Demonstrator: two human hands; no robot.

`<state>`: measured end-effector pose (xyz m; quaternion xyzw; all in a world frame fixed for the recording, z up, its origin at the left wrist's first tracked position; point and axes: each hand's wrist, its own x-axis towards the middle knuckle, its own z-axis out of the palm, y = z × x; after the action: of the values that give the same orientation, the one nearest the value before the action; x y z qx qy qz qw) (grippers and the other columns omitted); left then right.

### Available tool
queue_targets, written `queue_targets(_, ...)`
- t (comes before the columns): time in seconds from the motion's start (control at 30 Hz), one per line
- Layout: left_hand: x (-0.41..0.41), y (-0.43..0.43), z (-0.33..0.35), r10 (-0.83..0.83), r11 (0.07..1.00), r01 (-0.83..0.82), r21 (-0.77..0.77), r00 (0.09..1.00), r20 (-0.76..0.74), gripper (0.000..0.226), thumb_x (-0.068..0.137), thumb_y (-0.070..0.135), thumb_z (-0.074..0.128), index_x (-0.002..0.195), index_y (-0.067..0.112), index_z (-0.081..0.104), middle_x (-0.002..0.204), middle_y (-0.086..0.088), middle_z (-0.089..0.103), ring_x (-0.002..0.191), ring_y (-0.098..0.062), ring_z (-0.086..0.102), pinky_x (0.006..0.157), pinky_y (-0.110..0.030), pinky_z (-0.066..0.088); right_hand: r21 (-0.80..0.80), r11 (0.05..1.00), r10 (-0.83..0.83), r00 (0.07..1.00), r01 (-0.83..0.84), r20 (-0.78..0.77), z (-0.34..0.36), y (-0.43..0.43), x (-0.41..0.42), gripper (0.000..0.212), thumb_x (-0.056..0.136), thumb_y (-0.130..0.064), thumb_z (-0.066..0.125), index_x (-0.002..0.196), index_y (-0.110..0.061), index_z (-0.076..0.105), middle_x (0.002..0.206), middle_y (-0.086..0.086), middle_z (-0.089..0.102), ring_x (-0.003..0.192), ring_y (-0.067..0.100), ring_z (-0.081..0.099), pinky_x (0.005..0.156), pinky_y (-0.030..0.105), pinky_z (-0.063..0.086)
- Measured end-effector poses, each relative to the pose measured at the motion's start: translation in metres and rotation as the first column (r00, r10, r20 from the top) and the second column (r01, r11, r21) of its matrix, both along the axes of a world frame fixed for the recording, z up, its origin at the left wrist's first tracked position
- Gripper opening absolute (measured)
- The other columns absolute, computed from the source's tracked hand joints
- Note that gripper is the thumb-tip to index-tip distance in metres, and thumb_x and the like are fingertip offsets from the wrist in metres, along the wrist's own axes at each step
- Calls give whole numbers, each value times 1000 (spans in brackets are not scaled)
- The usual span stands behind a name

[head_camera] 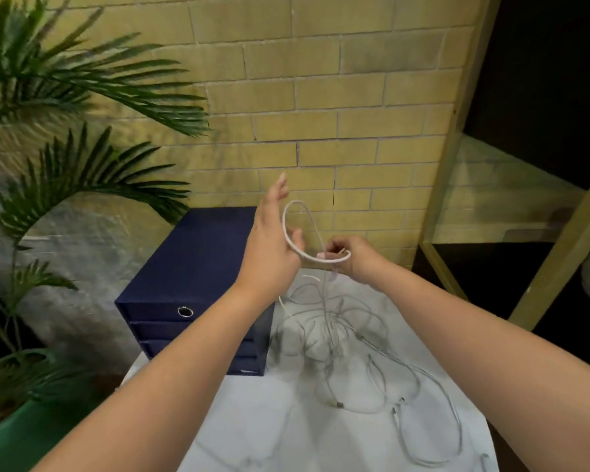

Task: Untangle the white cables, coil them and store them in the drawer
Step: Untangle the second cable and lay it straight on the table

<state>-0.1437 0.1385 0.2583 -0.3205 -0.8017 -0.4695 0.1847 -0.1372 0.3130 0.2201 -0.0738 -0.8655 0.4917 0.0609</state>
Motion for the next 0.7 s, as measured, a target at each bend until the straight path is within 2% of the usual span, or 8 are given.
queue_targets(0.07,-9,-4,-20,57,992,-37,-117,983,172,84,88,10,60,151,34,10,145,8,38,108,-17,57,84,-27,45,-56,998,0,1000,-2,-28,12,4,-1,26,85,-14,70,65,-18,53,54,-8,53,51,6,46,52,20,36)
queue_targets(0.13,-20,-6,-41,-1,976,82,-200,927,374,81,88,20,65,151,31,15,139,9,45,115,-16,55,92,-33,47,-101,995,9,998,-16,-67,22,8,-1,23,85,-13,68,68,-16,55,60,-1,54,56,12,49,54,20,42)
queue_targets(0.23,-33,-4,-65,3,924,204,-323,842,540,45,93,27,61,136,22,49,127,-2,61,110,-20,61,94,-36,50,-118,992,25,996,-36,-90,38,13,-1,20,86,-8,67,71,-12,55,65,7,57,53,11,56,49,14,44)
queue_targets(0.3,-35,-3,-74,18,918,193,-346,853,522,21,96,26,57,112,18,66,102,-4,69,95,-20,65,79,-27,50,-92,996,1,993,-11,-116,45,16,-5,18,85,-7,67,72,-12,55,66,9,61,50,6,60,51,16,45)
queue_targets(0.4,-33,-1,-80,32,936,146,-320,870,492,17,98,22,54,95,15,69,79,5,65,67,-7,59,53,-10,40,-174,983,-99,975,65,-199,54,22,-11,22,84,-1,66,70,-10,52,71,10,63,50,4,63,49,14,46)
queue_targets(0.53,-36,-5,-92,60,913,152,-379,868,493,13,95,22,57,86,19,67,77,5,67,65,-8,62,66,-30,53,-305,948,-196,925,94,-326,72,26,-14,24,88,0,62,72,-12,48,78,8,65,61,6,68,59,17,52)
queue_targets(0.6,-38,-6,-100,76,902,152,-405,866,494,13,93,19,58,82,21,65,69,6,64,58,-3,57,66,-33,53,-326,941,-216,895,84,-391,85,26,-15,24,89,-1,60,73,-14,48,78,4,67,70,9,70,68,21,55)
queue_targets(0.7,-39,-5,-108,113,898,129,-421,857,503,16,93,17,57,79,23,63,67,8,63,63,-7,61,71,-36,56,-325,944,-230,829,61,-509,105,23,-18,25,89,-3,62,73,-16,47,75,-2,68,82,17,71,85,36,55)
